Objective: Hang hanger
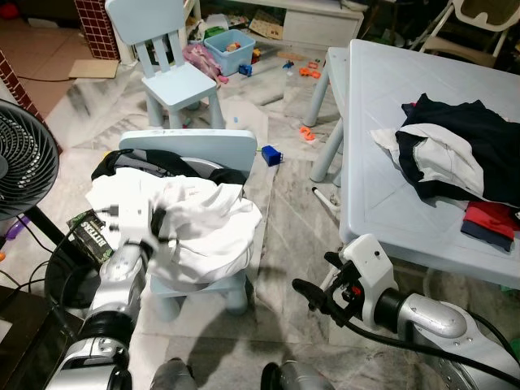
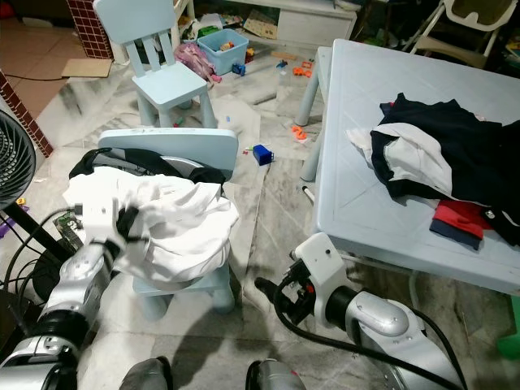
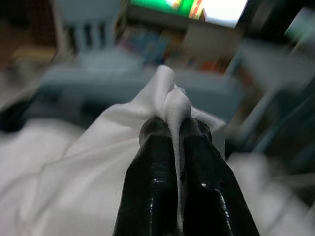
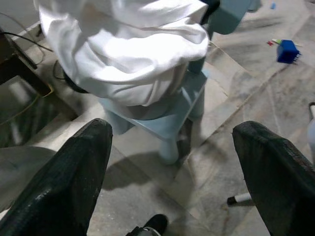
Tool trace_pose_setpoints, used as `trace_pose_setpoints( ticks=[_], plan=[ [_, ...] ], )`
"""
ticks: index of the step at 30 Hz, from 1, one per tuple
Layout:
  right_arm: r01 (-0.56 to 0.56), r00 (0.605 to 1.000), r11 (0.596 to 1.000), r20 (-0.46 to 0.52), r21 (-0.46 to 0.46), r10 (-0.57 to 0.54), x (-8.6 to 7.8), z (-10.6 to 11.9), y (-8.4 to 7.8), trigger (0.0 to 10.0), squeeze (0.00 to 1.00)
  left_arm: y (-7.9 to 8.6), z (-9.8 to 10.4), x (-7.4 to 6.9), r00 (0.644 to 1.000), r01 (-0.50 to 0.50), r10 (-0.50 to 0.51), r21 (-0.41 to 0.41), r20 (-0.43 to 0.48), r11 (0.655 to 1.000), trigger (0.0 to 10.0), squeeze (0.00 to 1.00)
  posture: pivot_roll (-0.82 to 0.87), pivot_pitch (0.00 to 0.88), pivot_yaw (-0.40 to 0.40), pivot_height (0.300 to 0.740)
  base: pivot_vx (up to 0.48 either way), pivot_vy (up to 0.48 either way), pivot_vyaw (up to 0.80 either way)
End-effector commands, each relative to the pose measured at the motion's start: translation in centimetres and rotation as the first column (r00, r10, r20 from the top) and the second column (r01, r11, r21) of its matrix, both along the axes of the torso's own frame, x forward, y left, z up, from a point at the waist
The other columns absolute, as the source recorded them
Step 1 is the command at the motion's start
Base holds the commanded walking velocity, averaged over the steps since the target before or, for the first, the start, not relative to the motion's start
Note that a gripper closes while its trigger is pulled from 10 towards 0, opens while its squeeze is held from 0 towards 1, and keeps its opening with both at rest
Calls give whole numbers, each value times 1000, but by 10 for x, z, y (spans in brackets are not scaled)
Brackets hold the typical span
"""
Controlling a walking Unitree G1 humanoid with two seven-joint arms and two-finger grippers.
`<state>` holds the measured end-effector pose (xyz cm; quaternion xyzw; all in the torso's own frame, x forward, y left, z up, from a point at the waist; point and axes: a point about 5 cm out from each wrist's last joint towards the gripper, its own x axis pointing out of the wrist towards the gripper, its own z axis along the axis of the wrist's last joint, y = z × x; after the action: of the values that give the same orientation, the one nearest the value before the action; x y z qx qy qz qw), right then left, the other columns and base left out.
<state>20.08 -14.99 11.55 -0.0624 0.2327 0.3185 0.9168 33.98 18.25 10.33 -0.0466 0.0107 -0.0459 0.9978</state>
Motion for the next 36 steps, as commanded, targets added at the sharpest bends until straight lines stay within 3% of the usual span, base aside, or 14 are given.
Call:
trace_pose_setpoints(
  ticks=[1, 7, 10, 14, 17, 21, 22, 26, 28, 29, 30, 31, 32, 36],
  plan=[
    [22, 999, 1000, 27, -17, -21, 4, 2, -1, 10000, 0, -13, 20, 7, 996, 52, -49, -43, 74, 998, 0, 0, -112, 102, -95, 740, 0, 0, 0],
    [68, 995, 997, 73, -32, -65, 15, 3, -3, 10000, 0, -55, 92, 14, 943, 222, -133, -280, 306, 934, 0, 0, -105, 98, -91, 740, 0, 0, 0],
    [75, 994, 997, 81, -36, -72, 17, 3, -4, 10000, 0, -55, 108, 11, 937, 225, -86, -394, 339, 891, 0, 0, -100, 97, -90, 740, 0, 0, 0],
    [81, 993, 996, 88, -42, -77, 18, 1, -3, 10000, 0, -37, 88, 6, 969, 94, 23, -459, 244, 883, 0, 0, -92, 99, -90, 740, 0, 0, 0],
    [84, 992, 996, 94, -40, -80, 19, 0, -1, 10000, 0, -1, 35, -9, 970, -223, 243, -497, -25, 839, 0, 0, -84, 100, -90, 740, 0, 0, 0],
    [84, 991, 996, 104, -40, -79, 21, 0, 0, 10000, 0, 18, -7, -26, 903, -426, 341, -452, -260, 783, 0, 0, -66, 104, -97, 740, 0, 0, 0],
    [81, 991, 996, 107, -40, -76, 22, 1, 0, 10000, 0, 25, -31, -38, 846, -505, 357, -377, -397, 776, 0, 0, -64, 104, -98, 740, 0, 0, 0],
    [76, 991, 996, 113, -45, -70, 23, 0, 0, 10000, 0, 28, -46, -50, 788, -560, 356, -343, -503, 754, 0, 0, -60, 104, -101, 740, 0, 0, 0],
    [74, 991, 996, 120, -48, -68, 24, 0, 0, 10000, 0, 27, -47, -56, 777, -565, 340, -348, -530, 748, 1608, 0, -59, 104, -100, 740, 0, 0, 0],
    [74, 990, 996, 121, -48, -68, 24, 0, 0, 10000, 0, 27, -47, -58, 778, -560, 340, -337, -529, 757, 7961, 0, -56, 102, -100, 740, 0, 0, 0],
    [75, 990, 996, 122, -48, -69, 25, 0, 0, 10000, 0, 28, -47, -59, 779, -556, 339, -329, -528, 763, 7961, 0, -56, 102, -100, 740, 0, 0, 0],
    [75, 990, 996, 124, -49, -69, 25, 0, 0, 10000, 0, 29, -48, -62, 789, -541, 334, -326, -515, 776, 10000, 596, -54, 102, -100, 740, 0, 0, 0],
    [72, 990, 996, 125, -51, -65, 25, 0, 1, 10000, 0, 31, -50, -66, 787, -532, 340, -286, -515, 797, 10000, 1000, -53, 101, -100, 740, 0, 0, 0],
    [59, 990, 997, 131, -56, -51, 25, -2, 3, 10000, 0, 41, -61, -79, 733, -542, 395, -126, -554, 831, 10000, 1000, -51, 98, -102, 740, 0, 0, 0]
  ],
)
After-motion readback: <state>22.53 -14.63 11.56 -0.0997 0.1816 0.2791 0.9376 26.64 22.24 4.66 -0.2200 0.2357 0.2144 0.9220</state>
